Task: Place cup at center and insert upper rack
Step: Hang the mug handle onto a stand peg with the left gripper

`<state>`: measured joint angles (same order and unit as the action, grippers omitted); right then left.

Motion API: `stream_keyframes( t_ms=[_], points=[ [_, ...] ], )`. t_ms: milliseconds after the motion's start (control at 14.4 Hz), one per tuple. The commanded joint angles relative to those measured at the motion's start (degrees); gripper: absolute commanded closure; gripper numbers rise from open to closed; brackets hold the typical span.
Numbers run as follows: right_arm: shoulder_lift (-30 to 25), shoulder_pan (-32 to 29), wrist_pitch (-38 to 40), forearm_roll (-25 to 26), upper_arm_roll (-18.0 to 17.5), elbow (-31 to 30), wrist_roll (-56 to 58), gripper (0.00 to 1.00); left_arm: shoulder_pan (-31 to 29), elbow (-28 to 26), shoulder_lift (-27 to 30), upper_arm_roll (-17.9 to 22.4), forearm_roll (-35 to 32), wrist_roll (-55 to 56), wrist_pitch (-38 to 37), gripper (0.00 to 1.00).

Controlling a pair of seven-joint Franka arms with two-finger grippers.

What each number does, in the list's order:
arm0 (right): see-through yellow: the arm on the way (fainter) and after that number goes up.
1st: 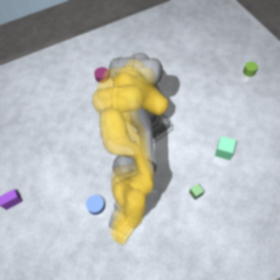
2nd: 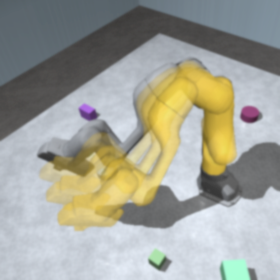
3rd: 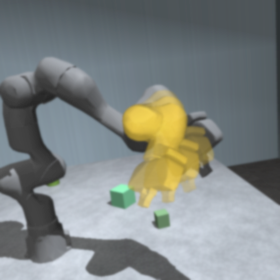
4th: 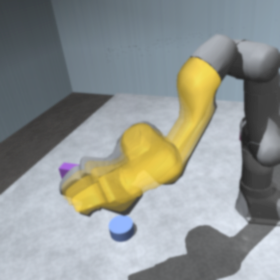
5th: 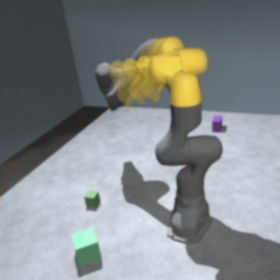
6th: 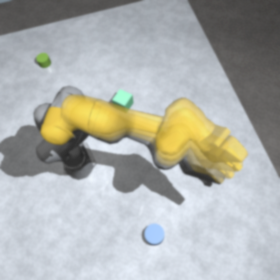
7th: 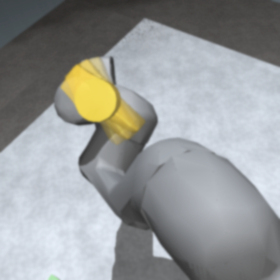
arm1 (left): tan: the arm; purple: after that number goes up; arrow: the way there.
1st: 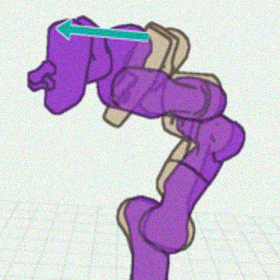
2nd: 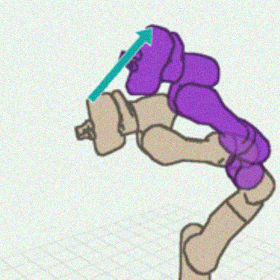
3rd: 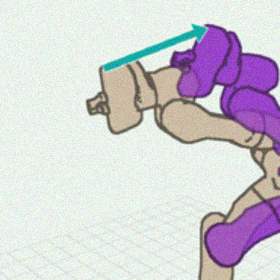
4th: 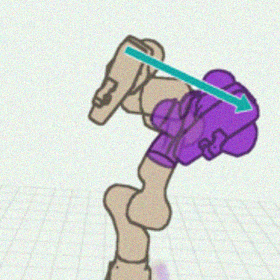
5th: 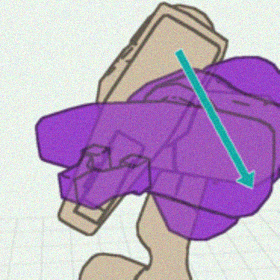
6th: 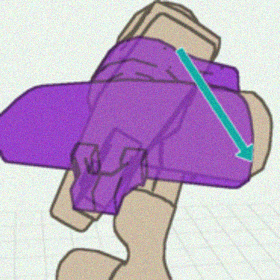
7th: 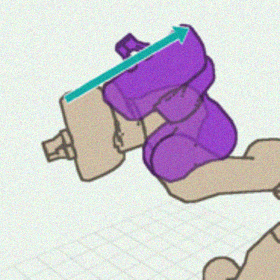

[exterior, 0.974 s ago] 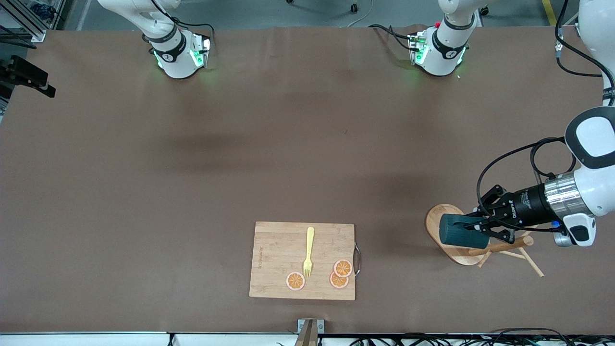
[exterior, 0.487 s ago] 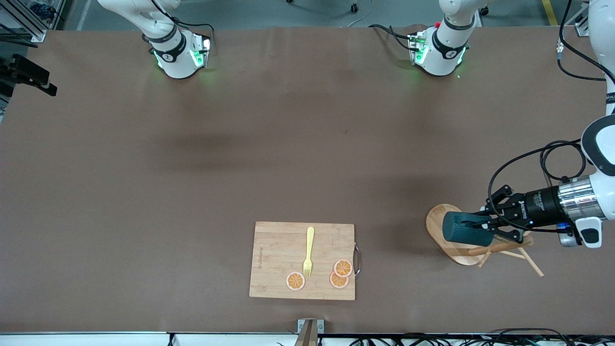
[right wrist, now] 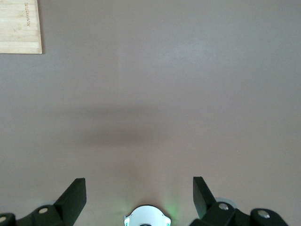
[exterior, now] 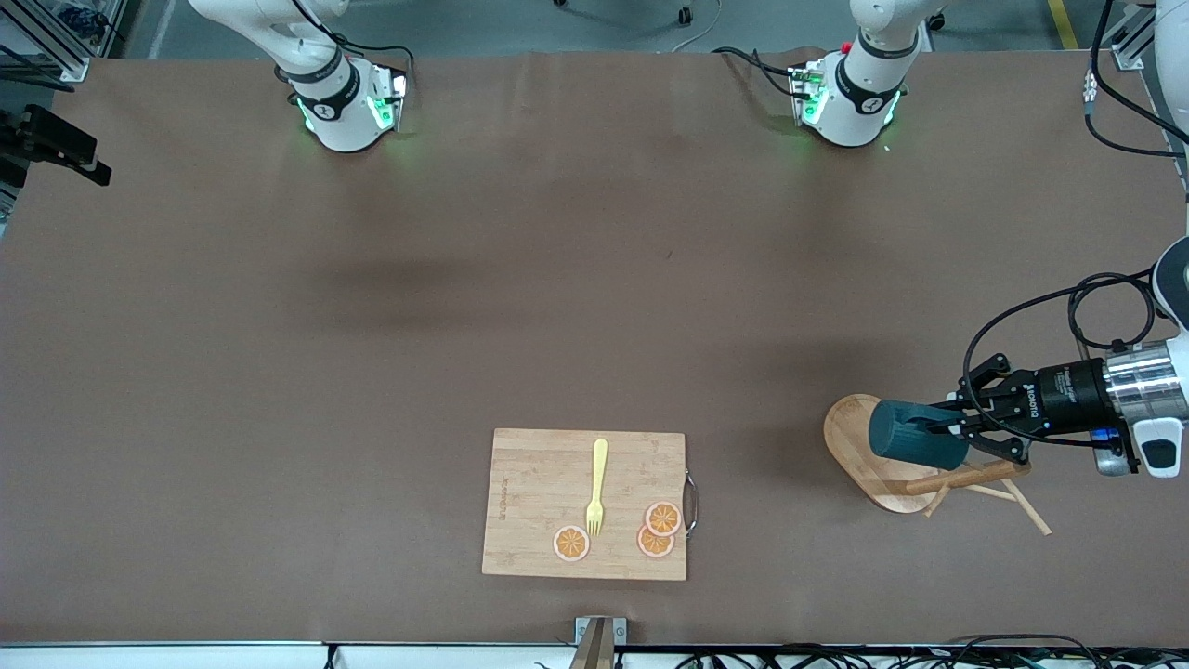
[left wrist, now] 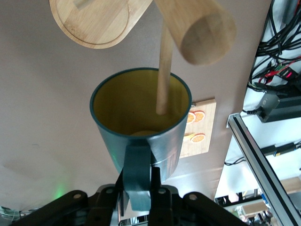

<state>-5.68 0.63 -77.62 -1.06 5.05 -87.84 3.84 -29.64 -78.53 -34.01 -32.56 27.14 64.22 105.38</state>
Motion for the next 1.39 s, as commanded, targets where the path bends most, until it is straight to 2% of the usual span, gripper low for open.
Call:
stream_keyframes(
  t_ms=[0, 487, 626, 1183, 1253, 1322],
  points=[
    [-1.6, -0.5, -0.4, -0.5, -0.5, -1.5, -0.9, 0.0, -1.4, 1.0, -0.9, -0.4, 2.7, -3.3, -1.5, 0.99],
    [-1.6, -0.5, -0.4, -0.5, -0.4, -1.5, -1.0, 0.0, -3.3, 1.1, -3.2, -0.4, 5.6, -9.5, -1.5, 0.99],
    [-1.6, -0.5, -0.4, -0.5, -0.4, -1.5, -1.0, 0.0, -4.5, 1.1, -3.9, -0.4, 8.4, -10.8, -1.5, 0.99],
    [-1.6, -0.6, -0.4, -0.5, -0.4, -1.5, -1.0, 0.0, -5.4, 1.1, -6.1, -0.3, 9.2, -15.2, -1.3, 0.94],
    [-1.6, -0.6, -0.4, -0.5, -0.4, -1.5, -1.0, 0.0, -5.8, 1.1, -6.1, -0.3, 9.4, -15.6, -1.1, 0.83],
    [-1.6, -0.6, -0.4, -0.5, -0.4, -1.5, -1.0, 0.0, -5.7, 1.1, -6.0, -0.4, 9.4, -15.7, -0.9, 0.45]
  ],
)
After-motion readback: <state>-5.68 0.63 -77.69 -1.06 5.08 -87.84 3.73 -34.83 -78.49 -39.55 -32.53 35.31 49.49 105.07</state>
